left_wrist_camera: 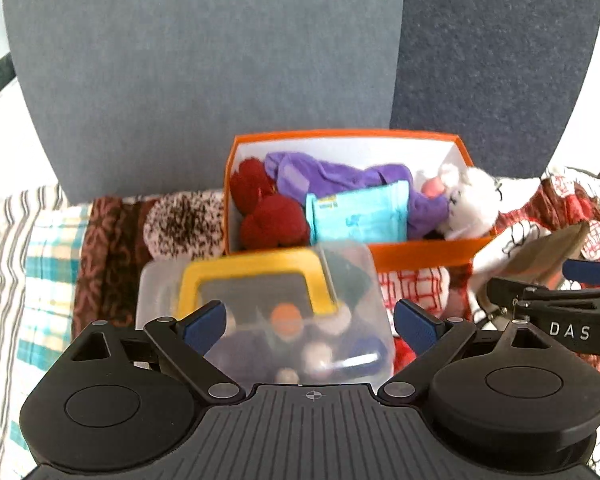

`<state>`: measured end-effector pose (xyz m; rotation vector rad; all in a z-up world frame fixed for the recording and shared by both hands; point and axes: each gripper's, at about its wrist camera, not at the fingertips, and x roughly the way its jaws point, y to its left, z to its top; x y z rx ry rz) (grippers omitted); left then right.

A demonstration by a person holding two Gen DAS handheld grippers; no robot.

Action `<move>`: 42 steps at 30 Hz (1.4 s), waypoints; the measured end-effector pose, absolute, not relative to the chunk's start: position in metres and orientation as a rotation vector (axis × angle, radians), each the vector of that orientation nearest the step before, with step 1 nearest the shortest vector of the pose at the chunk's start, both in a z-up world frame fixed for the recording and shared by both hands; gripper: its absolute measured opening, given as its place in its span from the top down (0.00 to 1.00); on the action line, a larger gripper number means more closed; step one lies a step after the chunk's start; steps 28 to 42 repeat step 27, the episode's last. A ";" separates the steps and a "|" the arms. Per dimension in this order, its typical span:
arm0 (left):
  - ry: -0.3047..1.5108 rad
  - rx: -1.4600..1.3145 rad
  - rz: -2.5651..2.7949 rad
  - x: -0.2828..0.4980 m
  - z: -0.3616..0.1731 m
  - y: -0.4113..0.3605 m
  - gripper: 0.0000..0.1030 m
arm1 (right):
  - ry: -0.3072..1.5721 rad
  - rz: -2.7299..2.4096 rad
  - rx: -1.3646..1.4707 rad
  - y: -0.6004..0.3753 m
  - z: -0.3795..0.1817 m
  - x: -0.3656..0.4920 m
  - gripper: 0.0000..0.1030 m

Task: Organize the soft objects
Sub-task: 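Open the right tool to drop the wipe packet into the box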

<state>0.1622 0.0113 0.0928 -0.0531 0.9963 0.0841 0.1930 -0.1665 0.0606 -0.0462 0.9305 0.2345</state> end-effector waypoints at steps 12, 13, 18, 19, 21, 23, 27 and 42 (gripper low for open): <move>1.046 -0.055 0.100 0.143 0.085 0.004 0.00 | 0.941 0.233 -0.080 -0.165 0.065 0.171 0.08; 1.048 -0.056 0.099 0.142 0.085 0.003 0.00 | 0.942 0.234 -0.082 -0.164 0.065 0.171 0.08; 1.065 -0.062 0.085 0.140 0.081 0.001 0.00 | 0.954 0.227 -0.100 -0.162 0.065 0.168 0.07; 1.070 -0.063 0.081 0.139 0.080 0.000 0.00 | 0.956 0.224 -0.104 -0.163 0.064 0.167 0.07; 1.079 -0.064 0.070 0.138 0.077 -0.001 0.00 | 0.964 0.223 -0.101 -0.164 0.061 0.167 0.07; 1.082 -0.074 0.055 0.136 0.075 -0.002 0.00 | 0.976 0.224 -0.089 -0.166 0.057 0.166 0.07; 1.093 -0.089 0.042 0.132 0.072 -0.002 0.00 | 1.004 0.222 -0.104 -0.163 0.049 0.165 0.07; 1.093 -0.089 0.042 0.132 0.072 -0.002 0.00 | 1.004 0.222 -0.104 -0.163 0.049 0.165 0.07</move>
